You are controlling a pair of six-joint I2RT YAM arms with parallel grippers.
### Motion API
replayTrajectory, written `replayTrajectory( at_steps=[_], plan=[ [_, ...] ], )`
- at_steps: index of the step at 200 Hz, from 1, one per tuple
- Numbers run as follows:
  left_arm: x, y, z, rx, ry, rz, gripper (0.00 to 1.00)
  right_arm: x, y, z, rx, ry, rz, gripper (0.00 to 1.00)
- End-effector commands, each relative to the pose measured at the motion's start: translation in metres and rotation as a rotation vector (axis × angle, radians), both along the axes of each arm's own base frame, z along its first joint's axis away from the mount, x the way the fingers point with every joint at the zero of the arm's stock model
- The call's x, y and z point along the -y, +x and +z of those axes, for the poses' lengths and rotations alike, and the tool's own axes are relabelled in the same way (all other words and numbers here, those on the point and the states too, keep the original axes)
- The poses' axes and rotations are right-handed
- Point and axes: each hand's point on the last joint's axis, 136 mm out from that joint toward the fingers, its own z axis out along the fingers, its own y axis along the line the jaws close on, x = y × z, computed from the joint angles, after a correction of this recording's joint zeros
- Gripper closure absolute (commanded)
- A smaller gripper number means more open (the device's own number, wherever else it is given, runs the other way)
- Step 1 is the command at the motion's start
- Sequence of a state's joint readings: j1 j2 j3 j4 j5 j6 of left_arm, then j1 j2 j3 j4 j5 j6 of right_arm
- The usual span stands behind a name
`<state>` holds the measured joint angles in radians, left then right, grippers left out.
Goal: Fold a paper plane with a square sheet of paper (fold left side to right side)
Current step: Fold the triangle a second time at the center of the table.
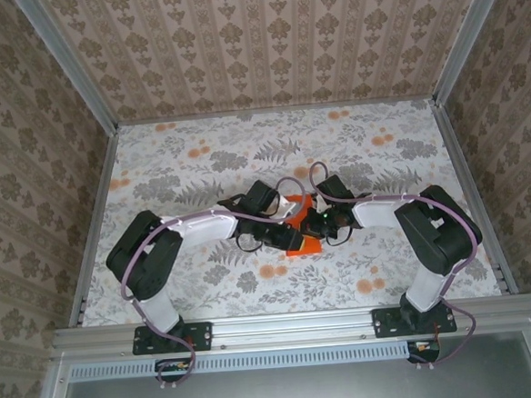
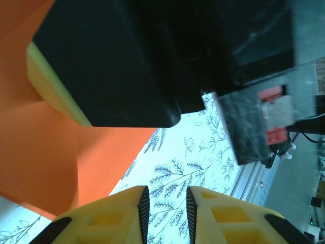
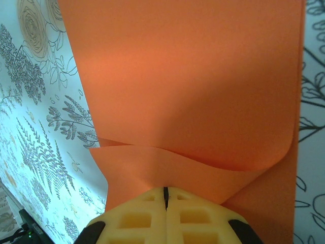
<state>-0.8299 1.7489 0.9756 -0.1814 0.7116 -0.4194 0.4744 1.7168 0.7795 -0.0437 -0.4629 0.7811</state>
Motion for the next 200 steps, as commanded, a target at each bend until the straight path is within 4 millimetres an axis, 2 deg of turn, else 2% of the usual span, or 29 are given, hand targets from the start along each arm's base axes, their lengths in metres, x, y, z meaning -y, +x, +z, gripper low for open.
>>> replayTrajectory(
  at_steps=[1,83,151,200],
  plan=[
    [0.003,-0.003,-0.007,-0.033,0.002,-0.012,0.72,0.02,-0.021,-0.031,-0.096,-0.119,-0.008,0.98],
    [-0.012,-0.001,-0.037,-0.022,0.124,0.001,0.72,0.021,-0.023,-0.031,-0.102,-0.125,-0.002,0.98],
    [-0.019,0.002,-0.048,0.0,0.173,0.014,0.72,0.022,-0.024,-0.032,-0.107,-0.132,0.003,0.98],
    [-0.022,0.004,-0.046,0.019,0.184,0.027,0.72,0.022,-0.024,-0.031,-0.106,-0.132,0.004,0.98]
  ],
)
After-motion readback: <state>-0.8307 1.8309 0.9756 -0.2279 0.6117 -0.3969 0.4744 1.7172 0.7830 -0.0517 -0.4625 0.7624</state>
